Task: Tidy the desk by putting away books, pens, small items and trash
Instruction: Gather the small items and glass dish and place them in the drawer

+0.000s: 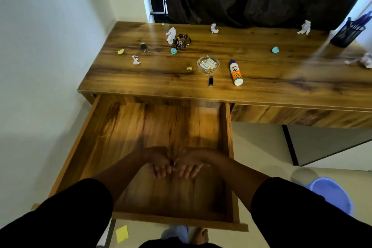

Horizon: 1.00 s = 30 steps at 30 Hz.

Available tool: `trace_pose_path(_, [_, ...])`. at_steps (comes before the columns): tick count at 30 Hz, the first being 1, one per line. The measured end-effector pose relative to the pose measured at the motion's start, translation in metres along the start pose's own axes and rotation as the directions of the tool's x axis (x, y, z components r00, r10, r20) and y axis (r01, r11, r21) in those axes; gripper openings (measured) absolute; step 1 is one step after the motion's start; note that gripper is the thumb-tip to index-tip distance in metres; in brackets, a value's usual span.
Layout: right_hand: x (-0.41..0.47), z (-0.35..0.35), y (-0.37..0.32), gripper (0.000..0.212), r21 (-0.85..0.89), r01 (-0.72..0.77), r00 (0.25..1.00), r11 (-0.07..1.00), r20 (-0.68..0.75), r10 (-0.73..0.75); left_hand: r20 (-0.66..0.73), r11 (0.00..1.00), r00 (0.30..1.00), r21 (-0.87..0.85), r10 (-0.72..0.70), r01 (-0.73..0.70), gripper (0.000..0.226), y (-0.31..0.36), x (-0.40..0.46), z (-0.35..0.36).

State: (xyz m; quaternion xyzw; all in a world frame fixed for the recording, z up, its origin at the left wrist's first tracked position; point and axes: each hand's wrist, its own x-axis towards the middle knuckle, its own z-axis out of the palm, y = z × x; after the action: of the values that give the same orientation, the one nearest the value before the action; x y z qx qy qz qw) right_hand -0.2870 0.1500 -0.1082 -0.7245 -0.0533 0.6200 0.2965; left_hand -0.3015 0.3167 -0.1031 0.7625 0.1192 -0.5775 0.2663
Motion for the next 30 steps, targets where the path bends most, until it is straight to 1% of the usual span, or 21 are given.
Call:
trace_pose_path(1, [-0.006,-0.011,-0.006,0.038,-0.024,0.045,0.994,0.999,-0.101,-0.048,-0.105,0.995,0.990,0.021,0.095,-0.093,0.027,0.008,-0.002,-0.013])
trace_pose_path(2, [-0.011,-0.024,-0.011,0.033,-0.059,0.091,0.972,0.994,-0.210,-0.102,-0.222,0.982,0.957,0.061,0.189,-0.180,0.023,0.015,-0.004,-0.026])
trace_pose_path(3, [-0.014,-0.038,-0.015,0.026,-0.102,0.135,0.937,0.986,-0.311,-0.161,-0.335,0.961,0.902,0.128,0.273,-0.243,0.017,0.022,-0.005,-0.039])
trace_pose_path(4, [-0.016,-0.055,-0.019,0.019,-0.142,0.173,0.891,0.975,-0.400,-0.216,-0.428,0.935,0.835,0.224,0.347,-0.274,0.013,0.031,-0.006,-0.053])
trace_pose_path(6, [-0.020,-0.086,-0.027,0.009,-0.200,0.199,0.798,0.959,-0.535,-0.277,-0.553,0.879,0.696,0.397,0.458,-0.263,0.016,0.049,-0.006,-0.076])
trace_pose_path(8, [-0.027,-0.115,-0.039,0.011,-0.252,0.179,0.711,0.951,-0.635,-0.302,-0.639,0.867,0.591,0.418,0.492,-0.270,0.021,0.068,-0.006,-0.098])
trace_pose_path(10, [-0.035,-0.140,-0.050,0.017,-0.273,0.150,0.626,0.950,-0.718,-0.305,-0.690,0.860,0.516,0.444,0.507,-0.251,0.030,0.086,-0.008,-0.121])
trace_pose_path(11, [-0.037,-0.153,-0.054,0.020,-0.271,0.154,0.582,0.950,-0.753,-0.308,-0.703,0.851,0.486,0.479,0.520,-0.217,0.038,0.094,-0.007,-0.133])
trace_pose_path(12, [-0.038,-0.166,-0.056,0.023,-0.272,0.159,0.542,0.949,-0.779,-0.314,-0.718,0.851,0.470,0.497,0.514,-0.172,0.048,0.101,-0.006,-0.144])
trace_pose_path(13, [-0.039,-0.177,-0.057,0.025,-0.286,0.155,0.508,0.946,-0.798,-0.324,-0.735,0.859,0.461,0.492,0.497,-0.142,0.056,0.106,-0.004,-0.153])
trace_pose_path(15, [-0.035,-0.200,-0.060,0.028,-0.325,0.112,0.454,0.939,-0.823,-0.340,-0.746,0.878,0.489,0.468,0.453,-0.101,0.073,0.112,0.007,-0.178])
trace_pose_path(17, [-0.029,-0.221,-0.063,0.036,-0.343,0.061,0.411,0.937,-0.847,-0.337,-0.703,0.866,0.561,0.497,0.438,-0.054,0.092,0.108,0.025,-0.206])
trace_pose_path(19, [-0.023,-0.238,-0.066,0.045,-0.355,0.020,0.355,0.935,-0.872,-0.338,-0.657,0.837,0.614,0.546,0.438,-0.013,0.108,0.102,0.050,-0.231])
trace_pose_path(21, [-0.016,-0.255,-0.069,0.056,-0.364,-0.020,0.296,0.931,-0.892,-0.343,-0.640,0.840,0.640,0.542,0.425,-0.017,0.106,0.104,0.051,-0.242])
trace_pose_path(22, [-0.013,-0.263,-0.070,0.064,-0.364,-0.035,0.283,0.931,-0.897,-0.340,-0.645,0.841,0.633,0.540,0.427,-0.017,0.104,0.108,0.045,-0.243])
trace_pose_path(25, [-0.004,-0.285,-0.075,0.086,-0.371,-0.092,0.289,0.924,-0.898,-0.332,-0.661,0.822,0.614,0.568,0.432,0.033,0.103,0.118,0.036,-0.248])
trace_pose_path(27, [0.002,-0.300,-0.078,0.098,-0.358,-0.118,0.303,0.926,-0.901,-0.310,-0.648,0.807,0.621,0.589,0.440,0.043,0.099,0.123,0.036,-0.250])
trace_pose_path(30, [0.011,-0.317,-0.081,0.108,-0.334,-0.142,0.364,0.932,-0.893,-0.264,-0.636,0.798,0.629,0.601,0.447,0.041,0.099,0.128,0.034,-0.251])
